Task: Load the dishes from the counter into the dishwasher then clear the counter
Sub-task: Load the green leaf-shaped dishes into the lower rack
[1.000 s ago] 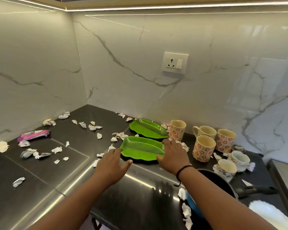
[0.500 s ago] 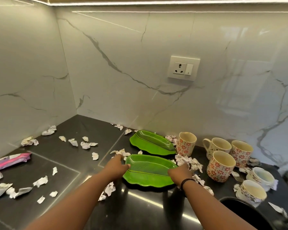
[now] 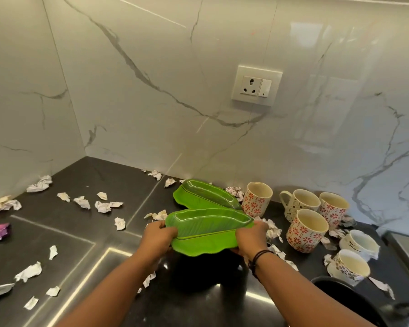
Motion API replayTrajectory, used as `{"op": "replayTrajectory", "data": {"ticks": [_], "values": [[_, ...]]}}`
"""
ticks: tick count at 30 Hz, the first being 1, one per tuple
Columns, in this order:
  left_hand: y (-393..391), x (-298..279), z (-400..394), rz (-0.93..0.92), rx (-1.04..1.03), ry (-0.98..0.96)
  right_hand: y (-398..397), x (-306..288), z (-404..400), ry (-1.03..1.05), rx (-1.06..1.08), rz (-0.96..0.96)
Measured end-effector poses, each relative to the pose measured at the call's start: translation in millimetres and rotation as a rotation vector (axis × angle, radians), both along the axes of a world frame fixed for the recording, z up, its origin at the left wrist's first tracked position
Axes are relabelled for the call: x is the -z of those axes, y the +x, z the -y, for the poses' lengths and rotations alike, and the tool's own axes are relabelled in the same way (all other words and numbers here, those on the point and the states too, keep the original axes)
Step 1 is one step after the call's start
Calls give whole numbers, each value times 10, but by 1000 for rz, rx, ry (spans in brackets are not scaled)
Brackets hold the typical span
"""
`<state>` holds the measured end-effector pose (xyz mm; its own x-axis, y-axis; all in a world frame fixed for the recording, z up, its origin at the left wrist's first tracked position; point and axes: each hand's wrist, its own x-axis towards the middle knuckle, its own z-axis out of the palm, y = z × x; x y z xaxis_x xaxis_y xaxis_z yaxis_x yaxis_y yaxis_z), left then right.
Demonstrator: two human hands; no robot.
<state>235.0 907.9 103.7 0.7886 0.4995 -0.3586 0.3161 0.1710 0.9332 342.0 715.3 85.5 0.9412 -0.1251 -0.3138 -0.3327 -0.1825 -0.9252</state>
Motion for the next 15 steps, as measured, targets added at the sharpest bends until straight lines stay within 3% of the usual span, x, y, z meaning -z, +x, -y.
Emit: {"op": "replayTrajectory", "data": {"ticks": [3, 7, 15], "values": [[-148, -333, 98, 64, 34, -156, -53, -275, 80, 142, 62, 54], [-357, -841, 327, 212, 52, -215, -441, -898, 203, 369, 48, 70], [-597, -1223, 1360, 389, 336, -508, -1144, -1524, 1069, 492, 13, 175]]}}
